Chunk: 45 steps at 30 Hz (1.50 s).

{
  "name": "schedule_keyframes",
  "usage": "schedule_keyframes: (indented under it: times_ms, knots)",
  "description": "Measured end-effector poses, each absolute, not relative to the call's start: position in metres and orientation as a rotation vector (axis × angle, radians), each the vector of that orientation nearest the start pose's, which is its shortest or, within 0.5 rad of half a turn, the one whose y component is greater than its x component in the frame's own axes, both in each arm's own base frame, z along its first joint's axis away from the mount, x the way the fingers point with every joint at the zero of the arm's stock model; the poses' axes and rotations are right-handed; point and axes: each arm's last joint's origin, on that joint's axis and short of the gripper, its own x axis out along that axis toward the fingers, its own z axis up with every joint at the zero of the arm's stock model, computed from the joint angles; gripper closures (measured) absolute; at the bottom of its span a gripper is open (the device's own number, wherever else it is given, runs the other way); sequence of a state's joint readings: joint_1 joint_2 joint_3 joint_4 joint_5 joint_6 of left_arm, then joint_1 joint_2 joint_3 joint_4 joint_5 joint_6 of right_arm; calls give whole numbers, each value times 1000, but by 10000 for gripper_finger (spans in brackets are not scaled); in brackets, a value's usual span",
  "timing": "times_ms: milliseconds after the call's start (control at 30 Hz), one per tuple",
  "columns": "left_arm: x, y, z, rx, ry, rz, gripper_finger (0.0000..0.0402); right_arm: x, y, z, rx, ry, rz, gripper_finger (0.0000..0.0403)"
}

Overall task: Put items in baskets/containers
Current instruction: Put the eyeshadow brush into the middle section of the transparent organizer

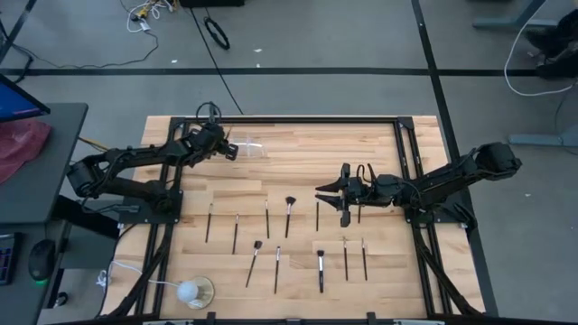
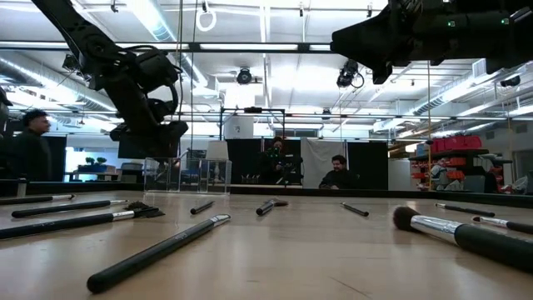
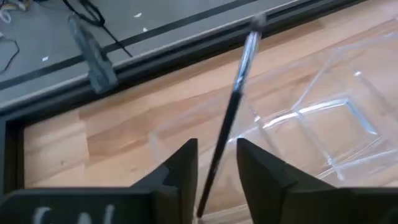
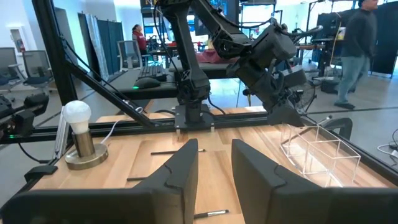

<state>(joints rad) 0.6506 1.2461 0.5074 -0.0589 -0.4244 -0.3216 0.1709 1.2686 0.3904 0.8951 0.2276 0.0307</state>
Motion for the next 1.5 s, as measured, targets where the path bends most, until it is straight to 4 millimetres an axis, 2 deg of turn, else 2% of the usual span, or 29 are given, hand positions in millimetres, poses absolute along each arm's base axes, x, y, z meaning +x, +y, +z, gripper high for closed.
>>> schedule_keyframes:
  times_ms: [200, 367, 500, 633, 800, 967, 1133, 1300, 1500]
  knots:
    - [178, 150, 191, -305, 637, 1101, 248, 238, 34, 207, 25, -17, -56, 305]
    - [182, 149, 226, -255, 643, 1061, 244, 238, 34, 205, 60, -3, -60, 305]
    - [185, 138, 258, -191, 595, 1012, 250, 238, 29, 203, 46, 22, -123, 305]
    - [191, 112, 270, -151, 519, 883, 261, 237, 26, 198, 30, 72, -273, 296]
    - [210, 72, 256, -107, 417, 668, 275, 235, 30, 186, 45, 235, -367, 266]
    - [229, 30, 234, -55, 242, 460, 284, 235, 40, 183, 121, 517, -399, 220]
    - [244, -3, 223, -6, 137, 317, 285, 219, 48, 182, 263, 788, -527, 174]
    - [259, -20, 209, -4, 105, 253, 285, 189, 51, 160, 451, 898, -744, 155]
    - [274, -20, 192, -10, 72, 258, 285, 162, 54, 126, 583, 832, -858, 162]
